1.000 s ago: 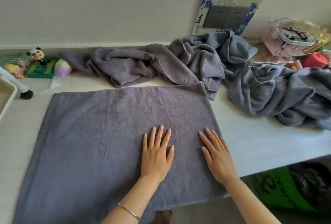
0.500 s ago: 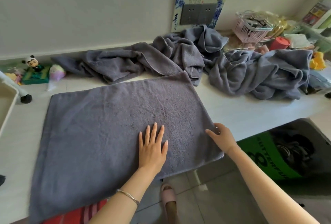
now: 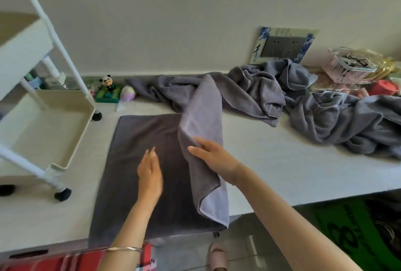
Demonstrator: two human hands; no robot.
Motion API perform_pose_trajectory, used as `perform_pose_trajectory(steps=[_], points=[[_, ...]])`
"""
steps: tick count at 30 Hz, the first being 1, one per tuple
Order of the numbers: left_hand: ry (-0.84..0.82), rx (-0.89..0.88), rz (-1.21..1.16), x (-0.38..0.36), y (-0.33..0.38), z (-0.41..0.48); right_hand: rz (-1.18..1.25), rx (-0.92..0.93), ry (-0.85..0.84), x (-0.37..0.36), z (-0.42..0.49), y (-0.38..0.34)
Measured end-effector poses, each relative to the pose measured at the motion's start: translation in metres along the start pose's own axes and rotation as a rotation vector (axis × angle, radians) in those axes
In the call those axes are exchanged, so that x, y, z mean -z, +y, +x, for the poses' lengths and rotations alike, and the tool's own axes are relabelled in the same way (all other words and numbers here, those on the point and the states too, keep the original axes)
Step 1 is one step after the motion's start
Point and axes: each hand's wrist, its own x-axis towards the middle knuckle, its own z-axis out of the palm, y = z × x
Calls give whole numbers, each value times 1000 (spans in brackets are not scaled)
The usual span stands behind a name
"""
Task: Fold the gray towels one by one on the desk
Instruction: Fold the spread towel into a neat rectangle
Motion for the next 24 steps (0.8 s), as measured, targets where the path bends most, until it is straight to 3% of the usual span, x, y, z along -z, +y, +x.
perform_pose_trajectory(steps=[2, 3, 4, 6, 8, 12, 16, 20, 24], points=[[63, 10, -19, 26, -11, 12, -50, -21, -112, -27, 12, 6], [72, 14, 24, 35, -17, 16, -44, 5, -88, -33, 18, 15], [73, 20, 102, 43, -24, 19, -50, 47, 29, -35, 23, 25], [8, 65, 321, 58, -40, 21, -100, 52, 423, -29, 37, 51], [-88, 119, 493, 63, -53, 17, -155, -100, 658, -15, 45, 74], [-113, 17, 714, 62, -72, 1, -94, -348, 573, -5, 61, 98], [-93, -48, 787, 54, -85, -5, -122, -236, 523, -2, 74, 95], [-171, -54, 800, 40, -69, -1, -142, -88, 624, 26, 71, 97], [-287, -73, 779, -12, -35, 1, -178, -130, 743, 77, 56, 111]])
